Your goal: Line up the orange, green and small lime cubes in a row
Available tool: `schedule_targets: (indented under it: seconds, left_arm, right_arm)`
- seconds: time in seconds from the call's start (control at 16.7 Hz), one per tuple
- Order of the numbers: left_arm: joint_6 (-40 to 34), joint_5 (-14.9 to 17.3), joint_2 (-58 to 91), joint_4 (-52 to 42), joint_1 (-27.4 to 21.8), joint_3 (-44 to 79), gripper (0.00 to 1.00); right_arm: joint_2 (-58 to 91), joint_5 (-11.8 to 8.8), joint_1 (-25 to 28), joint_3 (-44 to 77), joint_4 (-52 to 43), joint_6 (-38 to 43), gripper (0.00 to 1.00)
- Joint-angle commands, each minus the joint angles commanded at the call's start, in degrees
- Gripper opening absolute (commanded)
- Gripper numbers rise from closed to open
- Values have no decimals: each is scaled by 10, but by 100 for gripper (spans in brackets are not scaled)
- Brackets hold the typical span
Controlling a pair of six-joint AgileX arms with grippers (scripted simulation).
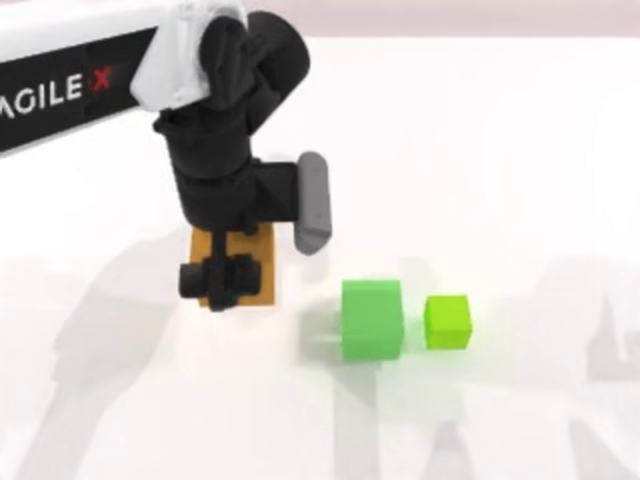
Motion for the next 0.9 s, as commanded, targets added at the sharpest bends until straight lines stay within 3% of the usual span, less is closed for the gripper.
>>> schedule_targets:
  seconds: [0.36, 0.72, 0.9]
  left_arm:
    - [1, 0, 3, 9, 0, -8, 0]
    - [-1, 0, 41, 131, -4, -86, 0]
    - [0, 0, 47, 144, -5, -97, 0]
  right_arm:
    - [0, 0, 0, 0, 0, 0, 100]
    - [0, 0, 0, 0, 0, 0, 100]
    - [0, 0, 0, 0, 0, 0, 100]
